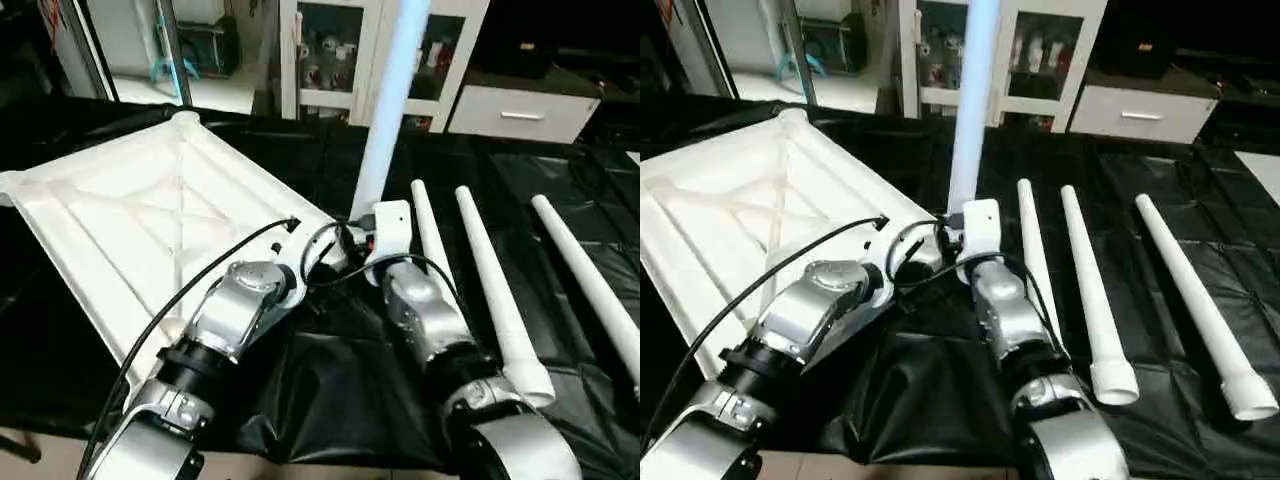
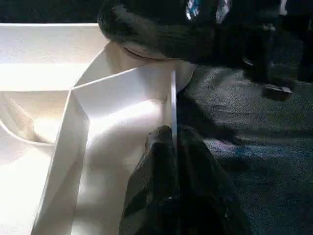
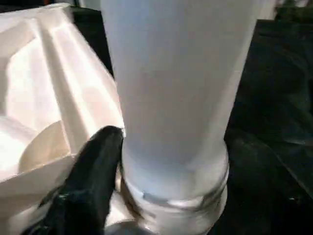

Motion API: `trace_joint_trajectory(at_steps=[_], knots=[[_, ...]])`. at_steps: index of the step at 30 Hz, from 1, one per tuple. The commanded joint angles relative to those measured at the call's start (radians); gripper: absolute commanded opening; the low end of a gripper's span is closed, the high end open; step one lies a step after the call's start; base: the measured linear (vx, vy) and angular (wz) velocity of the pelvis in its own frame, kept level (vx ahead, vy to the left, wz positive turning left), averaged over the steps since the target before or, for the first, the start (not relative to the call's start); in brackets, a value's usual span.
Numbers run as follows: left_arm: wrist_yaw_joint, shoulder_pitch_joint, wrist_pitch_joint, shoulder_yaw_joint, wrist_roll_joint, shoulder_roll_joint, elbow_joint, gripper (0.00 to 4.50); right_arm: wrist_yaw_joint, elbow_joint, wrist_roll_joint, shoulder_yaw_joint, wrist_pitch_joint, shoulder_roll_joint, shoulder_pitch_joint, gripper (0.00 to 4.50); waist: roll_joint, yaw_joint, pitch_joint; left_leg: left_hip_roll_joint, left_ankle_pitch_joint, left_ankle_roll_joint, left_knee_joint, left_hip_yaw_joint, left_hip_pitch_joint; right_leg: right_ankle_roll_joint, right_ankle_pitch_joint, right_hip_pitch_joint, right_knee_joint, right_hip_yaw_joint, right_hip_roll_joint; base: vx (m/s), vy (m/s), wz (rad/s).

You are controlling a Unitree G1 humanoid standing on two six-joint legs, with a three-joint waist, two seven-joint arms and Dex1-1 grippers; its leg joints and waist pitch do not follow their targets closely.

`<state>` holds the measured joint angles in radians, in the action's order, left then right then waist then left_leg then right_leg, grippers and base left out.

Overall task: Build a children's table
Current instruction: Rotate leg to tighten

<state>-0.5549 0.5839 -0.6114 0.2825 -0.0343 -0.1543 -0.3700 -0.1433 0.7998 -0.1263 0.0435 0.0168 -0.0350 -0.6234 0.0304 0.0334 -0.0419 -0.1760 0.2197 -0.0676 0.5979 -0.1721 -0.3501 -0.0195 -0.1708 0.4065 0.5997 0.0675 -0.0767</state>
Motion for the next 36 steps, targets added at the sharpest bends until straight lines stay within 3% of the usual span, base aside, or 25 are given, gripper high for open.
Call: trace_joint_trajectory(at_steps=[1, 3, 8, 10, 12, 17, 19, 21, 29, 30, 32, 36], knots=[[-0.032, -0.020, -0.009, 0.026, -0.001, -0.013, 0.025, 0.00, -0.051, -0.038, -0.025, 0.011, 0.030, 0.010, 0.015, 3.71, -0.005, 0.005, 0.055, -0.051, 0.135, 0.041, -0.078, 0.012, -0.002, -0.214, -0.161, -0.055, -0.061, -0.049, -0.071, 0.000, 0.000, 0.00], [-0.092, -0.065, 0.000, 0.063, -0.001, -0.058, 0.086, 0.00, -0.198, -0.167, -0.097, 0.008, 0.126, 0.046, 0.065, 3.82, -0.002, 0.005, 0.055, -0.054, 0.126, 0.058, -0.079, 0.014, -0.004, -0.212, -0.146, -0.058, -0.059, -0.050, -0.071, 0.000, 0.000, 0.00], [-0.216, -0.123, -0.032, 0.104, 0.034, -0.142, 0.200, 0.00, -0.388, -0.354, -0.142, 0.050, 0.258, 0.168, 0.134, 4.18, -0.005, 0.007, 0.051, -0.056, 0.112, 0.061, -0.080, 0.012, -0.001, -0.218, -0.145, -0.055, -0.059, -0.050, -0.067, 0.000, 0.000, 0.00], [-0.290, -0.146, -0.035, 0.135, 0.045, -0.200, 0.253, 0.00, -0.498, -0.419, -0.155, 0.078, 0.277, 0.248, 0.166, 4.18, -0.029, 0.010, 0.051, -0.054, 0.142, 0.043, -0.080, 0.013, 0.006, -0.221, -0.161, -0.050, -0.061, -0.049, -0.065, 0.000, 0.000, 0.00], [-0.331, -0.157, -0.047, 0.149, 0.058, -0.232, 0.289, 0.00, -0.593, -0.469, -0.165, 0.092, 0.281, 0.320, 0.193, 4.18, -0.020, 0.009, 0.050, -0.052, 0.165, 0.040, -0.079, 0.009, 0.004, -0.229, -0.158, -0.053, -0.065, -0.051, -0.063, 0.000, 0.000, 0.00], [-0.448, -0.163, -0.034, 0.187, 0.083, -0.303, 0.352, 0.00, -0.795, -0.567, -0.198, 0.105, 0.316, 0.463, 0.235, 4.18, -0.022, 0.021, 0.050, -0.053, 0.129, 0.060, -0.077, 0.011, 0.001, -0.236, -0.143, -0.056, -0.061, -0.051, -0.063, 0.000, 0.000, 0.00], [-0.462, -0.166, -0.038, 0.191, 0.086, -0.313, 0.363, 0.00, -0.822, -0.584, -0.202, 0.111, 0.327, 0.482, 0.241, 4.18, -0.014, 0.021, 0.049, -0.053, 0.130, 0.066, -0.076, 0.010, -0.001, -0.237, -0.162, -0.056, -0.063, -0.051, -0.065, 0.000, 0.000, 0.00], [-0.506, -0.170, -0.045, 0.213, 0.093, -0.348, 0.386, 0.00, -0.915, -0.623, -0.194, 0.161, 0.341, 0.542, 0.256, 4.18, -0.016, 0.025, 0.048, -0.054, 0.136, 0.062, -0.077, 0.011, 0.001, -0.230, -0.201, -0.055, -0.065, -0.051, -0.067, 0.000, 0.000, 0.00], [-0.517, -0.167, -0.049, 0.217, 0.098, -0.355, 0.396, 0.00, -0.968, -0.642, -0.174, 0.206, 0.330, 0.557, 0.249, 4.18, -0.010, 0.024, 0.049, -0.054, 0.141, 0.052, -0.075, 0.012, 0.000, -0.214, -0.247, -0.053, -0.069, -0.051, -0.068, 0.000, 0.000, 0.00], [-0.520, -0.161, -0.042, 0.221, 0.096, -0.354, 0.382, 0.00, -0.971, -0.629, -0.161, 0.216, 0.327, 0.545, 0.239, 4.18, -0.029, 0.026, 0.051, -0.054, 0.126, 0.050, -0.074, 0.014, 0.002, -0.222, -0.212, -0.052, -0.064, -0.051, -0.067, 0.000, 0.000, 0.00], [-0.521, -0.160, -0.040, 0.223, 0.095, -0.353, 0.379, 0.00, -0.967, -0.620, -0.153, 0.219, 0.322, 0.540, 0.235, 4.18, -0.017, 0.023, 0.053, -0.052, 0.121, 0.051, -0.073, 0.012, 0.001, -0.230, -0.183, -0.054, -0.064, -0.050, -0.064, 0.000, 0.000, 0.00], [-0.537, -0.152, -0.038, 0.234, 0.090, -0.355, 0.376, 0.00, -0.968, -0.596, -0.143, 0.232, 0.311, 0.530, 0.224, 4.03, -0.020, 0.024, 0.053, -0.053, 0.126, 0.047, -0.074, 0.013, 0.001, -0.238, -0.178, -0.056, -0.062, -0.050, -0.065, 0.000, 0.000, 0.00]])
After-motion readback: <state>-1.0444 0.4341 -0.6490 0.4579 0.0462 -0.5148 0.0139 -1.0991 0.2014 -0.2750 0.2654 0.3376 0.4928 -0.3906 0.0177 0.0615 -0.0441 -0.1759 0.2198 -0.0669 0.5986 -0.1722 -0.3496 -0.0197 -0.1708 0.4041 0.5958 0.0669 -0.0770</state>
